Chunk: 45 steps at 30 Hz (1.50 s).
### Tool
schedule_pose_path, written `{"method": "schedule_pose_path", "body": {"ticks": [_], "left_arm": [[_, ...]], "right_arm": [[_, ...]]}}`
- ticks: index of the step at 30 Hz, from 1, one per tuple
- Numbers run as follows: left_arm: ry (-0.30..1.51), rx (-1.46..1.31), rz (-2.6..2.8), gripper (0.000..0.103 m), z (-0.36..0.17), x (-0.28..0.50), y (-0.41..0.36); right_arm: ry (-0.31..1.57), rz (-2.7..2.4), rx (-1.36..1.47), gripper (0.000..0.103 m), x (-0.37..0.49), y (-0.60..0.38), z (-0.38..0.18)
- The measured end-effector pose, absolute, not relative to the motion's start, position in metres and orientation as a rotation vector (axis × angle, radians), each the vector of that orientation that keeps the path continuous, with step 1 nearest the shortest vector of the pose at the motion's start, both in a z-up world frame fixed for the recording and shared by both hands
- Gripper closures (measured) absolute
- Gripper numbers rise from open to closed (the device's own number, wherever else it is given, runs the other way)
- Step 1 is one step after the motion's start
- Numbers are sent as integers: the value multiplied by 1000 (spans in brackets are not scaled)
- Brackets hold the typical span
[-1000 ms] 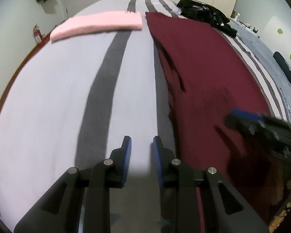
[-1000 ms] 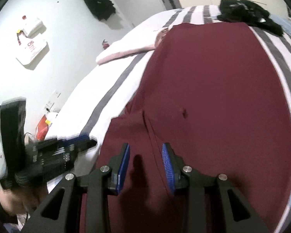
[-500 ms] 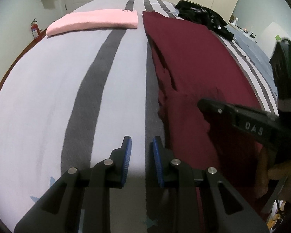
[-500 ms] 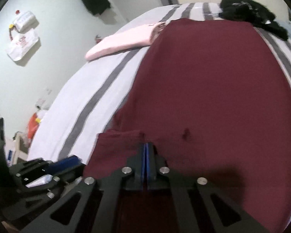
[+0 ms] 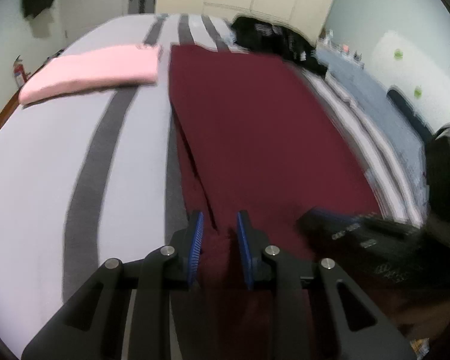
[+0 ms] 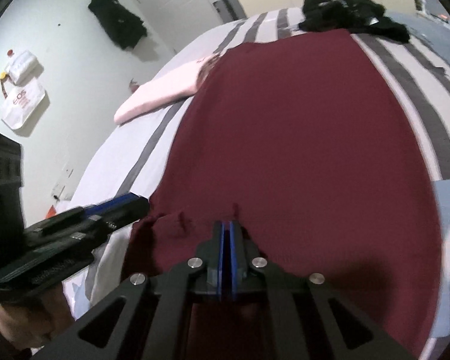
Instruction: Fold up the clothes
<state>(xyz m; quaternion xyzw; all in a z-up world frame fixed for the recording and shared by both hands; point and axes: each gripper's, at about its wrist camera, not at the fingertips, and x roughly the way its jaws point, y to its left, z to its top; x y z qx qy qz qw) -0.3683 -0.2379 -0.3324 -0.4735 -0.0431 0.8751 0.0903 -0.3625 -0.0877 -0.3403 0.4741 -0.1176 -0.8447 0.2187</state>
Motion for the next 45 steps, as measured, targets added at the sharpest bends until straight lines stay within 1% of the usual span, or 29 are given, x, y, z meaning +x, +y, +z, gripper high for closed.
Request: {"method": "schedule_pose_path", "body": {"ticks": [4, 6, 8, 11, 13, 15, 17, 19, 21, 24, 30, 35, 39, 41, 43, 45], "left_arm": [[-53, -1422, 2641, 83, -340, -378, -237], [-6, -1390, 2696, 83, -330, -378, -237], [14, -1300, 2735, 83, -314, -369, -236], [-15, -1258, 2723, 83, -296, -343, -231], [-27, -1266, 2713, 89, -294, -316, -225], [-36, -1312, 2703, 92, -299, -285, -219], [-56, -1376, 2701, 93, -309, -255, -214], [-99, -1461, 2684, 93, -321, -231, -211], [-96, -1533, 2681, 93, -334, -207, -206], [-123, -1571, 2693, 93, -344, -176, -203], [-152, -1611, 2701, 93, -348, -136, -200], [-132, -1652, 2693, 93, -346, -118, -197], [-192, -1681, 2681, 93, -335, -115, -204], [-216, -1653, 2706, 93, -323, -117, -209], [-236, -1623, 2732, 92, -312, -119, -214], [-245, -1605, 2757, 87, -306, -127, -219]], "right_arm": [[-306, -2371, 1336, 98, -361, -69, -341], [-292, -2383, 1329, 97, -354, -57, -338], [-271, -2394, 1318, 98, -340, -51, -330], [-250, -2387, 1309, 97, -320, -42, -323], [-216, -2375, 1298, 97, -296, -32, -318], [-190, -2363, 1298, 98, -274, -28, -315], [-202, -2363, 1310, 98, -253, -22, -313], [-213, -2367, 1333, 98, -231, -12, -314], [-215, -2362, 1365, 98, -213, -4, -318], [-210, -2340, 1422, 98, -190, 7, -330], [-166, -2299, 1468, 97, -151, 20, -346], [-187, -2294, 1487, 97, -135, 33, -347], [-163, -2268, 1524, 97, -128, 35, -346], [-185, -2275, 1517, 97, -129, 39, -335], [-202, -2298, 1511, 94, -130, 46, -328], [-216, -2336, 1503, 77, -138, 53, -323]]}}
